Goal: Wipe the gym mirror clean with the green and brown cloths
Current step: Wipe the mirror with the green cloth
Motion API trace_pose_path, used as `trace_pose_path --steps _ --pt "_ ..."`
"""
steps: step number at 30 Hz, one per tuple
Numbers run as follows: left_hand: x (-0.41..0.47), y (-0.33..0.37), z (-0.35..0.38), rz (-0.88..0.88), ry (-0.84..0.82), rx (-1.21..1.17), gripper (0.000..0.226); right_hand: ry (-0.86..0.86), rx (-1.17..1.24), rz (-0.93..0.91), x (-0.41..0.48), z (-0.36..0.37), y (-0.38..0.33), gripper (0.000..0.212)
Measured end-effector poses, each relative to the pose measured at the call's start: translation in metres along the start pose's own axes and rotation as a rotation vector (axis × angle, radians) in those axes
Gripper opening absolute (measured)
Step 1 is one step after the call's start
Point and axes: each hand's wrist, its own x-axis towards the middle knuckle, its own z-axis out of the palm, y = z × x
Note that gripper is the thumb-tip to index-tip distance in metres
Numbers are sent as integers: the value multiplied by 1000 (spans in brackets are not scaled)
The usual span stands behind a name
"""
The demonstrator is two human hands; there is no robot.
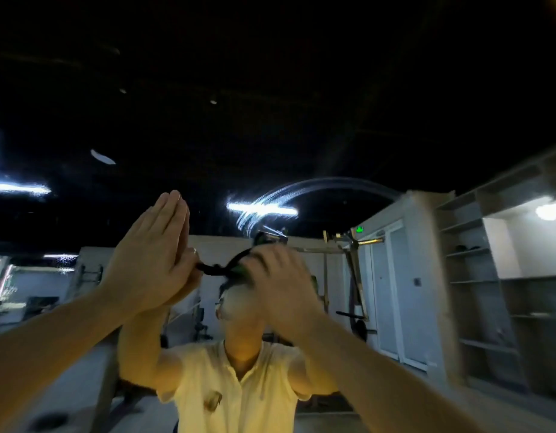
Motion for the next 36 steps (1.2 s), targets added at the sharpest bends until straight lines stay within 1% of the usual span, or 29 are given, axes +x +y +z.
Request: trace_pose_path --steps 1,3,5,7,8,9,10,12,13,14,15,16,18,19,20,21,22,23,24,25,26,27,30,32,34,36 --pt "0 1 0 -7 -3 -8 89 13 -31 109 1 -4 15 69" --pt "0 4 0 -28 1 -19 91 97 -60 303 23 -9 53 66" --pt "1 6 2 -34 4 -15 91 120 -22 486 58 -21 84 61" --pt "1 6 4 -40 -2 -10 91 141 29 589 84 -31 88 60" --pt "1 5 4 -40 -7 -6 91 158 38 577 90 -31 79 59" --pt "1 5 3 -36 -9 -3 90 165 31 508 88 -28 62 57" --pt "1 5 2 -31 -8 -3 89 152 30 371 79 -22 40 56" --pt "1 4 -3 -28 -17 -21 89 45 102 -26 42 -8 -6 62" --pt "1 3 -4 -25 -26 -36 90 -30 141 -152 26 -6 -14 67" --pt "2 2 -6 -19 -32 -46 91 -38 139 -218 21 -7 -5 69" --pt "2 1 -6 -14 -30 -50 90 17 117 -176 24 -10 14 69" --pt "2 1 -6 -11 -27 -52 89 55 108 -20 32 -13 38 66" --pt "3 4 -6 -18 -28 -53 87 150 43 398 52 -25 91 60" --pt "4 7 -6 -30 -34 -48 88 164 12 548 57 -31 108 56" --pt "6 11 -6 -46 -36 -40 89 178 19 612 60 -32 109 53" --pt "7 15 -7 -64 -28 -31 89 195 53 589 59 -29 97 50" --pt "9 21 -8 -82 -7 -27 88 183 83 474 53 -22 76 47" --pt "11 28 -9 -94 17 -31 87 132 112 289 40 -17 51 49" --pt "12 37 -10 -97 38 -40 84 82 118 72 25 -13 31 57" --pt "13 46 -10 -85 50 -48 82 36 88 -83 15 -12 23 65" --pt "13 55 -8 -55 55 -50 79 36 73 -142 16 -13 33 70" --pt "14 63 -7 -21 56 -43 78 60 76 -74 23 -18 54 70" --pt "14 77 -3 30 43 -2 77 119 78 378 35 -33 135 61" --pt "15 82 -1 24 28 14 79 93 17 588 17 -36 184 66" --pt "16 85 2 10 3 34 84 61 -26 787 -7 -36 215 71" --pt "16 87 5 6 -12 60 88 17 -1 944 -18 -37 219 72"
